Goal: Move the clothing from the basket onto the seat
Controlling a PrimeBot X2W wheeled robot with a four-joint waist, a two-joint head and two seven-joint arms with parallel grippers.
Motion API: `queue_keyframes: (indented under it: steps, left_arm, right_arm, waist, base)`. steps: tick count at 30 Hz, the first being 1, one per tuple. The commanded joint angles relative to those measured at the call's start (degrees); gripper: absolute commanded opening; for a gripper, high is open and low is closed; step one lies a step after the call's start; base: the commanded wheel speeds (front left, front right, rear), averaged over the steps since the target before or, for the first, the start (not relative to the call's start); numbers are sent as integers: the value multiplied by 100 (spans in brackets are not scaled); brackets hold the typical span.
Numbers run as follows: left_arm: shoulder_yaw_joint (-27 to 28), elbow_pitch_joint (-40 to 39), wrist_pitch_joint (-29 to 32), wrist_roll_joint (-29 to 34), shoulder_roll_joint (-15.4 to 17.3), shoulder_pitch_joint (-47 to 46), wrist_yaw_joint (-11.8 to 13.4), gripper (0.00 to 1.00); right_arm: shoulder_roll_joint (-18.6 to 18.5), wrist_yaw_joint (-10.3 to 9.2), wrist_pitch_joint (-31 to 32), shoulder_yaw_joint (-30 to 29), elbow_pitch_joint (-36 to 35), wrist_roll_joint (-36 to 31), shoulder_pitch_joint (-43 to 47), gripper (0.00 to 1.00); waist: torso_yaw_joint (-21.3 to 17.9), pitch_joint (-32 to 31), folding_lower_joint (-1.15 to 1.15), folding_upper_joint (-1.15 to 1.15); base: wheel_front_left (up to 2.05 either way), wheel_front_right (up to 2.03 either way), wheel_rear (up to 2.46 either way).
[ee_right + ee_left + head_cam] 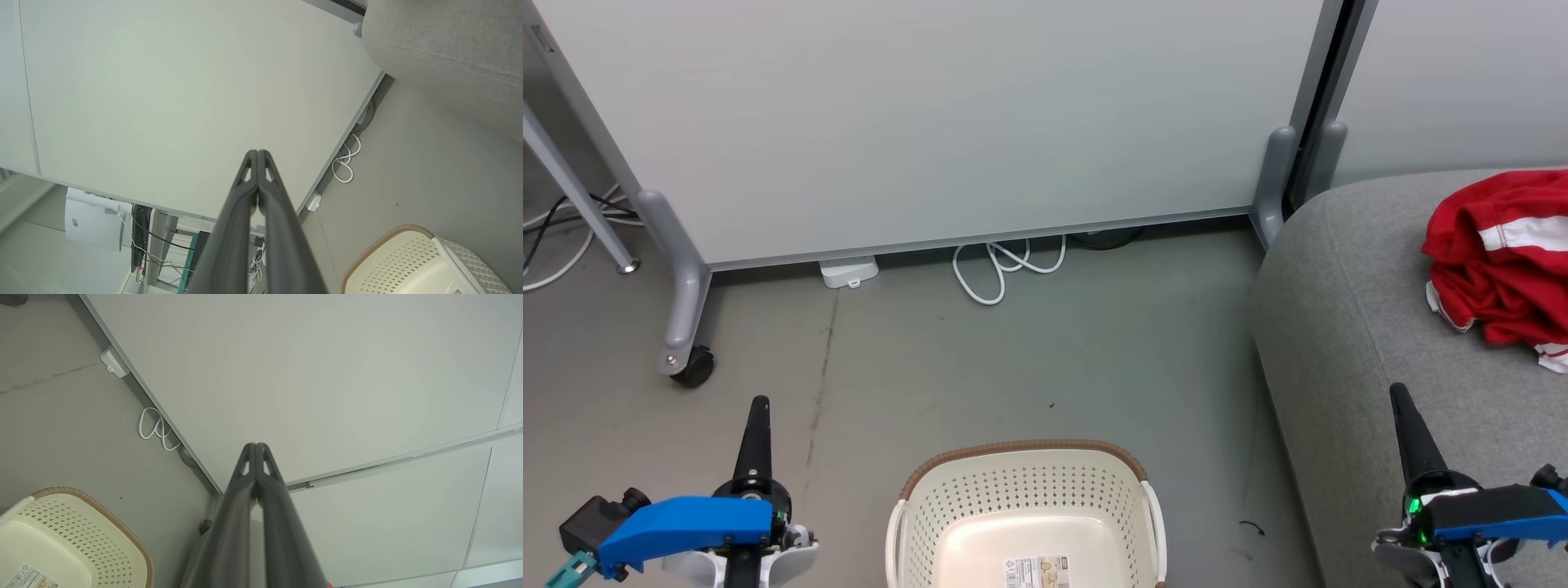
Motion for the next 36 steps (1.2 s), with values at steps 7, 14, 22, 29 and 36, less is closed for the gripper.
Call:
queue_keyframes:
  steps: [7,14,22,29,36]
  left_arm:
    - [70,-64,103,-405,5,-127,-49,0]
    - [117,-67,189,-741,5,-145,-68,0]
    - [165,-70,276,-1103,4,-167,-76,0]
    - [201,-72,358,-1403,4,-174,-89,0]
    - [231,-76,429,-1687,4,-186,-109,0]
  right_arm:
    - [10,3,112,-23,-16,413,-132,0]
    - [18,4,196,-32,-9,752,-152,0]
    - [27,4,281,-39,-1,1116,-168,0]
    - [33,4,368,-46,6,1421,-172,0]
    - [40,4,436,-52,13,1709,-185,0]
  waist:
    - [-13,-5,0,0]
    - [-25,-11,0,0]
    - [-40,-17,0,0]
    - [-53,-23,0,0]
    - [-66,-29,0,0]
  base:
    - [0,0,0]
    - [0,0,0]
    - [0,0,0]
    - [0,0,0]
    - [0,0,0]
